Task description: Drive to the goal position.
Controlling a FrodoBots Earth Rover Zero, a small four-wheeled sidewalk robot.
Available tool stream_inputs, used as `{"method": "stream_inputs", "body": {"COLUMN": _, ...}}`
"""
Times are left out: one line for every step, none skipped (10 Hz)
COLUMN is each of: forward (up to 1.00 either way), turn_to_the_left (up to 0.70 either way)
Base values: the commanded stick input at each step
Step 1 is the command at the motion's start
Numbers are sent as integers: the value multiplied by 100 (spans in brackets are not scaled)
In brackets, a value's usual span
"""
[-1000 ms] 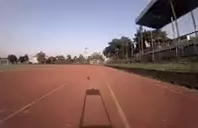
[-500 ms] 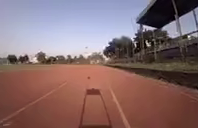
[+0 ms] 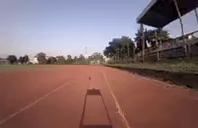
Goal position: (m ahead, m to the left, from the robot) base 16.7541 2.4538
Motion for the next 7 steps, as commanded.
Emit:
{"method": "stream_inputs", "body": {"forward": 70, "turn_to_the_left": 0}}
{"method": "stream_inputs", "body": {"forward": 70, "turn_to_the_left": 0}}
{"method": "stream_inputs", "body": {"forward": 70, "turn_to_the_left": 0}}
{"method": "stream_inputs", "body": {"forward": 70, "turn_to_the_left": 0}}
{"method": "stream_inputs", "body": {"forward": 70, "turn_to_the_left": 0}}
{"method": "stream_inputs", "body": {"forward": 70, "turn_to_the_left": 0}}
{"method": "stream_inputs", "body": {"forward": 70, "turn_to_the_left": 0}}
